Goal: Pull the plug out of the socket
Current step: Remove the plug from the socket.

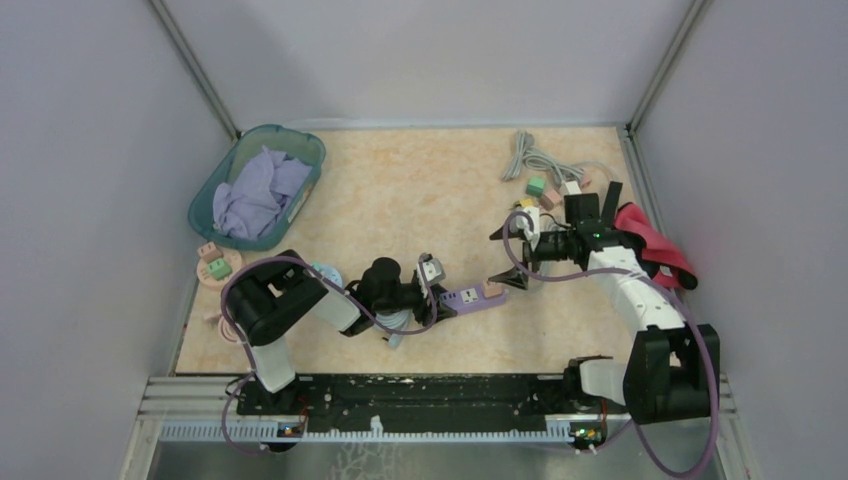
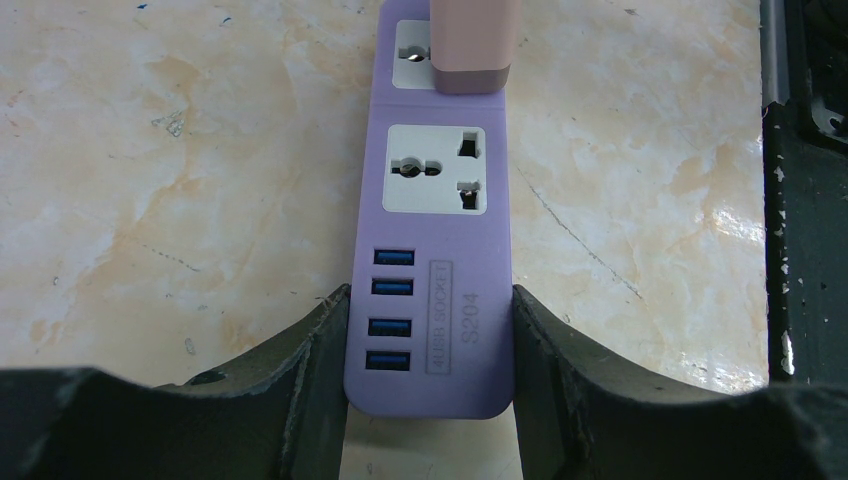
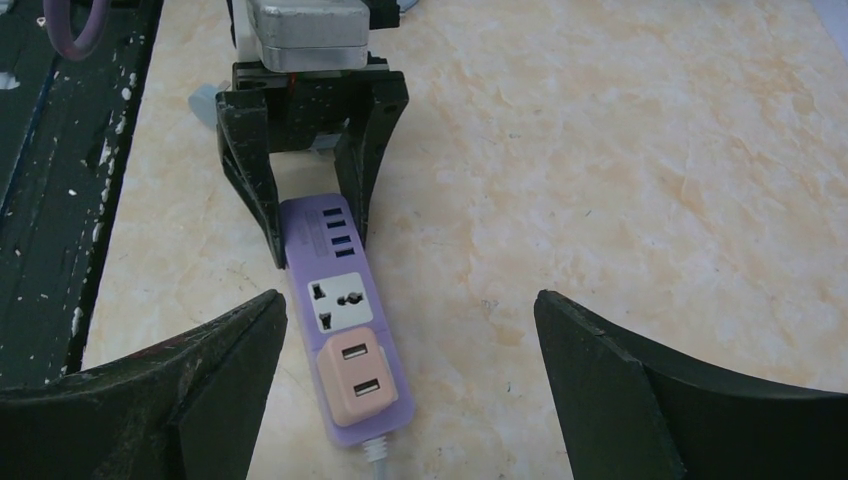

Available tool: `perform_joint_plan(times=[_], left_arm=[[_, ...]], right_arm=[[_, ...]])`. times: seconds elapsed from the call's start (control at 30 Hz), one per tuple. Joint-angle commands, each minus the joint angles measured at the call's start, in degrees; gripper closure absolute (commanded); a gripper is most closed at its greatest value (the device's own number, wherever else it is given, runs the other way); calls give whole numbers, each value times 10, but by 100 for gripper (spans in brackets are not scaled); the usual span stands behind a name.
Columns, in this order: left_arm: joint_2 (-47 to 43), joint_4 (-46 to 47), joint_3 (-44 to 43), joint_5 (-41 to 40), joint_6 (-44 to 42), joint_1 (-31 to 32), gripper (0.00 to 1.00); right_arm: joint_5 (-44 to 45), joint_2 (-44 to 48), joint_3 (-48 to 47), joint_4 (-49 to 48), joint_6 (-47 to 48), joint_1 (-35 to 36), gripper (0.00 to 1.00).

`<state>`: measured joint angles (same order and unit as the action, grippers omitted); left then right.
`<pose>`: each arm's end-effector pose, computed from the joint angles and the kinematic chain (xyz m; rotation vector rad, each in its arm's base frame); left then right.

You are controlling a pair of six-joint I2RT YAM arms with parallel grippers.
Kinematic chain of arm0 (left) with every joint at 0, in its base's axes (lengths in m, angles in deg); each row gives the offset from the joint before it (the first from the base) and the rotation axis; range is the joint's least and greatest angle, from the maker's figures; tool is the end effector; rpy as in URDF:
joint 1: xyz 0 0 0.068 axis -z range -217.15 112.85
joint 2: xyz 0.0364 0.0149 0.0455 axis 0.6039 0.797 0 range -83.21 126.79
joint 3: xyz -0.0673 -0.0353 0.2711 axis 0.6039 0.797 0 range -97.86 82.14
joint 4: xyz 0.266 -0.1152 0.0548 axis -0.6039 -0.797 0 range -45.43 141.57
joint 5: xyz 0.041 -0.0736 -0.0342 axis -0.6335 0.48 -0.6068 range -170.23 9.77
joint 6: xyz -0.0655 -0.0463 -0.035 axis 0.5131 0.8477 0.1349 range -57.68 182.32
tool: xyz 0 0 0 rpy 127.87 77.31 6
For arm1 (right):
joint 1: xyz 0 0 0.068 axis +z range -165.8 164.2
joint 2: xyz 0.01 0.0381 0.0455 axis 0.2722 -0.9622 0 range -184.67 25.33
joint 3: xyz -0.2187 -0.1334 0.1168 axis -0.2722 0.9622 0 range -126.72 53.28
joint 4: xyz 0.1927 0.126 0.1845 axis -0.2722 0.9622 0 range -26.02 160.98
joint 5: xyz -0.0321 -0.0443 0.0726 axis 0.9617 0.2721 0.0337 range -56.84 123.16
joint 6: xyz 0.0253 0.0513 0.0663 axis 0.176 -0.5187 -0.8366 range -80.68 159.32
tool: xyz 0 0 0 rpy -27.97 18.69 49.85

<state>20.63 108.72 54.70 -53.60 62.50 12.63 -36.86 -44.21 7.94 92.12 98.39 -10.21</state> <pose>0.1961 -0.2859 0.0729 1.1316 1.6566 -1.0177 0.2581 0.0986 0.2294 -1.3929 1.3563 0.8928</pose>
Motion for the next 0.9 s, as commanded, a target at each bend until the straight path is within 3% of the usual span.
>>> perform_joint_plan(times=[0.0,0.87], left_arm=[[3,-11,10,17,0,2,98],[5,-17,7,15,-2,3,98]], right_arm=[[6,-7,-15,21,59,16,6],[105,-58,-27,69,119,86,5]])
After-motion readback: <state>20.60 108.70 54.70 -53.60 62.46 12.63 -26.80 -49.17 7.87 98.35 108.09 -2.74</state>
